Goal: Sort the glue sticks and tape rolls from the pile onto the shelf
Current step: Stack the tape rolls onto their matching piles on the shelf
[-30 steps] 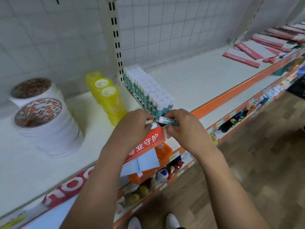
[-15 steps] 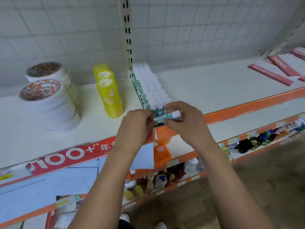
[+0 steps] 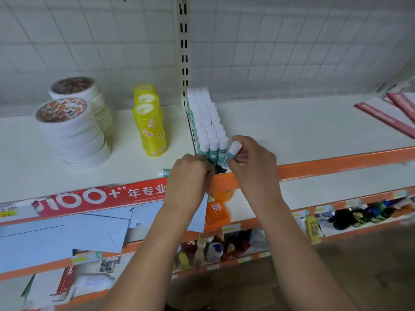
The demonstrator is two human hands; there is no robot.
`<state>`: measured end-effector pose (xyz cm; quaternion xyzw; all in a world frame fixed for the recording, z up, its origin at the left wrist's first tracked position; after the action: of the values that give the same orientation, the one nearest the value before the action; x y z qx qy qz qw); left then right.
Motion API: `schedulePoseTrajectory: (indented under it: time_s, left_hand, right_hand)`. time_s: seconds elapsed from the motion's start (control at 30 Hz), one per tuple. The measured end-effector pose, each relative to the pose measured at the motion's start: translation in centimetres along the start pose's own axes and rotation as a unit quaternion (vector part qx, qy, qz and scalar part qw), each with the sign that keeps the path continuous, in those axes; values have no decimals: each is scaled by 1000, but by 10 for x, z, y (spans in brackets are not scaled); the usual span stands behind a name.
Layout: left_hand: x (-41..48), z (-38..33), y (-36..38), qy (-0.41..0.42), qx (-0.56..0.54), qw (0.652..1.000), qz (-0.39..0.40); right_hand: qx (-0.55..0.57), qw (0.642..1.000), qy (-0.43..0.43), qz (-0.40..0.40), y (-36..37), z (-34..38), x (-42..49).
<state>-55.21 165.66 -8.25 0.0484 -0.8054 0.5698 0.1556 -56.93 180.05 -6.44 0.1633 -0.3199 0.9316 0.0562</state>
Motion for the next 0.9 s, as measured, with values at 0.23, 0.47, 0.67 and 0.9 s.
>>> schedulePoseTrajectory:
  time_s: [0.23, 0.47, 0.67, 0.9]
  left_hand:
    - [0, -1, 2, -24, -17, 1000, 0]
    - [0, -2, 4, -39, -42, 998, -9]
    - [-2, 12, -15, -29, -44, 998, -18]
    - [-6, 52, -37, -103, -7, 993, 62]
  right_hand:
    - [12, 1000, 20, 17, 9, -4, 1]
    - [-2, 1000, 22, 12, 19, -10, -1]
    - [-13, 999, 28, 26, 12, -14, -8]
    - [15, 999, -37, -8, 17, 11, -31]
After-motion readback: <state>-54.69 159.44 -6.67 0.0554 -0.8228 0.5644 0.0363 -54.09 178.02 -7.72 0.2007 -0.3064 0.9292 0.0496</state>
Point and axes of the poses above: each hand's wrist, its own x-axis towards the middle knuckle, its own y-axis out of the palm, z = x × y, the point moved 3 cm from there along x, towards the middle knuckle, and after that the axes turned 3 degrees about x, right-handed, at the moved point
